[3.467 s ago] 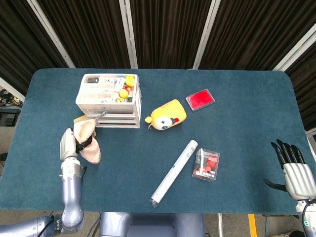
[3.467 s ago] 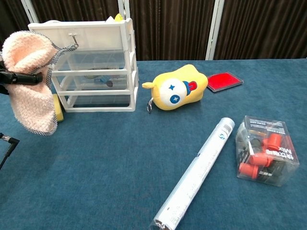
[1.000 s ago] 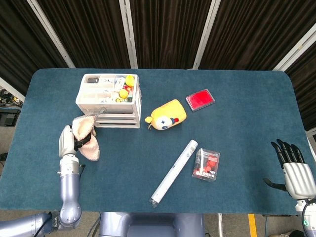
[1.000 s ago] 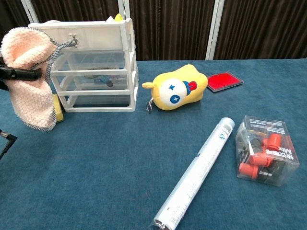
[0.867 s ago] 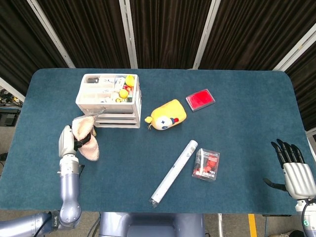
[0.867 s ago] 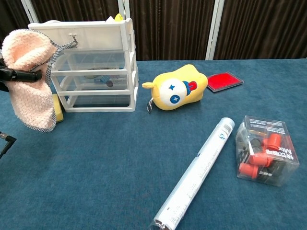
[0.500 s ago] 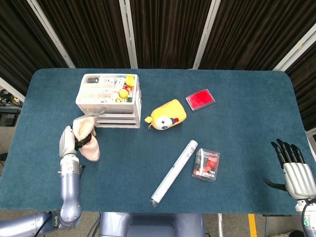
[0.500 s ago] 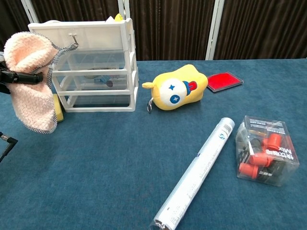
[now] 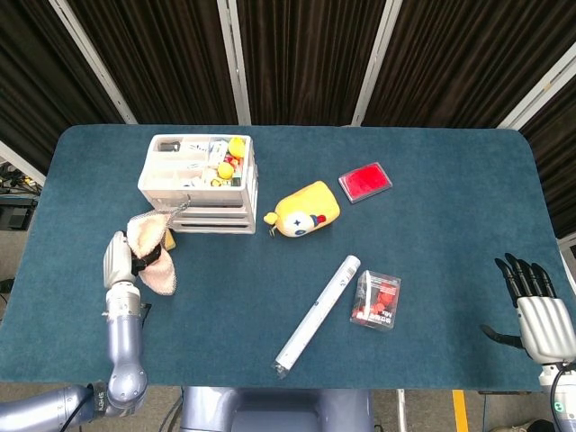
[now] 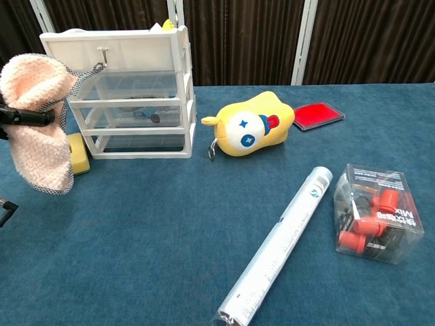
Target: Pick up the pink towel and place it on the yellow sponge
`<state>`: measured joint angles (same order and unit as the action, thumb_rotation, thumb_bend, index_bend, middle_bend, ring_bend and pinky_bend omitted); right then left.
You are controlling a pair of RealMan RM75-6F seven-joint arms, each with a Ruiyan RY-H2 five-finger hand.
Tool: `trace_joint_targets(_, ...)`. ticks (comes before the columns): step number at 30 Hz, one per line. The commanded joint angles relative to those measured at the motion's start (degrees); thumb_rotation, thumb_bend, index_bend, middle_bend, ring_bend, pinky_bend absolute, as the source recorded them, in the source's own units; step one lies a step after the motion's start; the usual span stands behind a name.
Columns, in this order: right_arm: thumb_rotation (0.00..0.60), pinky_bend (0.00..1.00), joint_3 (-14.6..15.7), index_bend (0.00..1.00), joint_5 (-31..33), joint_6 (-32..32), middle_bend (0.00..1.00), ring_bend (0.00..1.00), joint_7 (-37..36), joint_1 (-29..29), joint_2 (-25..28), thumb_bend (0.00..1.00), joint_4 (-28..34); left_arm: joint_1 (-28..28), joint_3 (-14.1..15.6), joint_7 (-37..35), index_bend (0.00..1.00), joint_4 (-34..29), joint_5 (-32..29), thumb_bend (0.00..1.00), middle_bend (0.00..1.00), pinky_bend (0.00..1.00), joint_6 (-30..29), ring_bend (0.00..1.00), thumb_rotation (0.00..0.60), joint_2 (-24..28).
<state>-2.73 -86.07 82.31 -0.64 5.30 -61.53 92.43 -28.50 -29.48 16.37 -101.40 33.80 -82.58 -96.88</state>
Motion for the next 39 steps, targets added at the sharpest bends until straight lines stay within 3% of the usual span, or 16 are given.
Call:
trace_joint_targets(1, 0.6, 0.0, 0.0, 0.0, 0.0, 0.0, 0.0, 0.0, -0.1, 0.0, 0.0, 0.01, 0.0, -0.4, 0.0, 0.1, 0.95, 0.6, -0.3, 0.63, 0.8, 0.72, 0.8, 0.72, 0.6, 0.0)
trace_joint_targets(6, 0.6, 0.0, 0.0, 0.0, 0.0, 0.0, 0.0, 0.0, -0.2, 0.0, 0.0, 0.01, 0.0, -0.8, 0.2, 0.1, 0.87, 1.4, -0.7, 0.52, 0.71, 0.68, 1.9, 0.64, 0.6, -0.2)
trace_joint_targets(11, 0.6, 0.0, 0.0, 0.0, -0.1, 0.2, 0.0, 0.0, -0.4, -0.1, 0.0, 0.01, 0.0, -1.1, 0.9, -0.3, 0.63, 1.5, -0.7, 0.22, 0.42, 0.44, 4.7, 0.3, 0.6, 0.4)
trace_joint_targets(14, 0.6, 0.0, -0.2, 0.0, -0.4, 0.8, 0.0, 0.0, -0.9, -0.2, -0.1, 0.01, -0.1, -0.9, 1.7, -1.1, 0.49, 0.4, -0.1, 0.11, 0.26, 0.33, 7.2, 0.17, 0.575, 1.5)
trace_joint_targets(20, 0.6, 0.0, -0.2, 0.0, -0.6, 1.0, 0.0, 0.0, -1.3, -0.2, -0.3, 0.01, -0.4, -0.2, 3.7, -1.9, 0.28, -2.2, 2.0, 0.08, 0.12, 0.16, 9.0, 0.02, 0.496, 3.7)
trace_joint_targets(30, 0.6, 0.0, -0.2, 0.0, -0.6, 0.9, 0.0, 0.0, -0.9, -0.1, -0.4, 0.01, -0.6, 4.5, 8.1, -1.3, 0.18, -14.7, 7.1, 0.07, 0.03, 0.08, 0.6, 0.0, 0.49, 7.8)
trace_joint_targets(35, 0.6, 0.0, -0.3, 0.0, -0.5, 0.9, 0.0, 0.0, -0.7, -0.1, -0.4, 0.01, -0.4, 8.0, 13.9, 0.6, 0.18, -21.1, 14.9, 0.11, 0.03, 0.08, -4.3, 0.0, 0.49, 11.2)
trace_joint_targets(39, 0.6, 0.0, -0.2, 0.0, -0.5, 0.9, 0.0, 0.0, -0.7, -0.2, -0.3, 0.01, -0.4, 10.4, 20.1, 2.0, 0.16, -20.7, 27.6, 0.11, 0.03, 0.07, -7.0, 0.0, 0.49, 15.0)
